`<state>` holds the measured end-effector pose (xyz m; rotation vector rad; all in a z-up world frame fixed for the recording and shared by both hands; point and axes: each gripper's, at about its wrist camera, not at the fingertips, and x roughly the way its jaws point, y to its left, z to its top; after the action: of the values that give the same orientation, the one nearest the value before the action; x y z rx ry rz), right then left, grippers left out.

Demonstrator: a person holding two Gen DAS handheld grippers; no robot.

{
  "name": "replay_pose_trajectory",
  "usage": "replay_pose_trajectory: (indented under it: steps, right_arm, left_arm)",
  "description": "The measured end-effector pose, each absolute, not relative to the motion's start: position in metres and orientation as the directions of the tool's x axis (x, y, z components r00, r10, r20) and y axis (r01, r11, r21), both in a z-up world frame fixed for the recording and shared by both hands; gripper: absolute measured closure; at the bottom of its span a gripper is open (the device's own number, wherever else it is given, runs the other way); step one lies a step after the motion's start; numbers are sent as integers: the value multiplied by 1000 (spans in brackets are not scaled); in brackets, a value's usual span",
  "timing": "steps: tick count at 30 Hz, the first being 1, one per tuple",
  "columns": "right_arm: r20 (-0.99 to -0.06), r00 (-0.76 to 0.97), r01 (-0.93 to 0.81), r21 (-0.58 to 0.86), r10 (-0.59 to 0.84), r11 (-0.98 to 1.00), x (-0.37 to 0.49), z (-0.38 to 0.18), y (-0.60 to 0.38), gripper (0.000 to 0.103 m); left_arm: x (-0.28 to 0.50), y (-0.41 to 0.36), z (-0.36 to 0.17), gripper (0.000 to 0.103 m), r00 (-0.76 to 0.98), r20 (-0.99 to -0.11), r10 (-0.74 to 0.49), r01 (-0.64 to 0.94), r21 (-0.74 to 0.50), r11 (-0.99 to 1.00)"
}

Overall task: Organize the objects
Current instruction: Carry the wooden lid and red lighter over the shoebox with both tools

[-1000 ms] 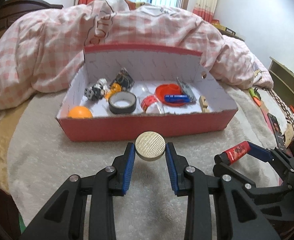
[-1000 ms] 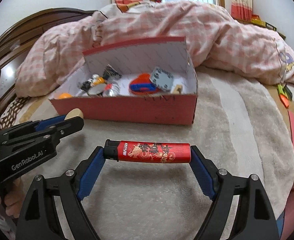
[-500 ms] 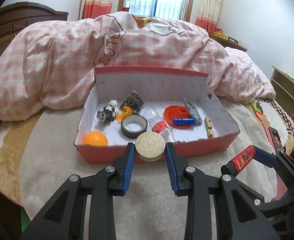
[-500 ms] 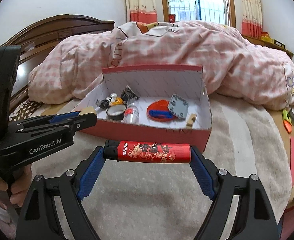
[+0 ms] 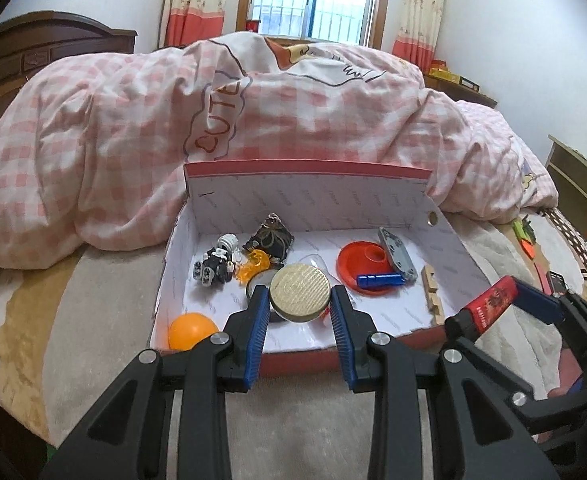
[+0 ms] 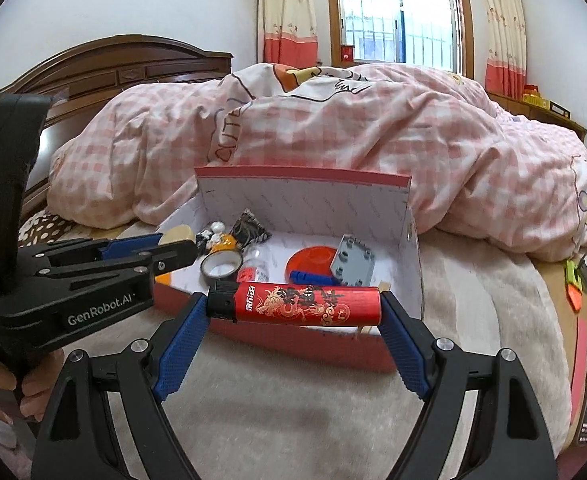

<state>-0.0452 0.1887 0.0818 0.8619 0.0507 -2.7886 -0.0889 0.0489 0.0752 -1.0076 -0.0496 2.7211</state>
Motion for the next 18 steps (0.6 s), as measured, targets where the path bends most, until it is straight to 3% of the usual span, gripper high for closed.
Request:
replay_pose_trajectory:
  steps: [18]
  right_arm:
    - [-594,-790,199,-13,-152,-980,-111,70,193,18]
  left_arm:
    - [-152,61,51,73,-689,-695,205,-197,-93,-976]
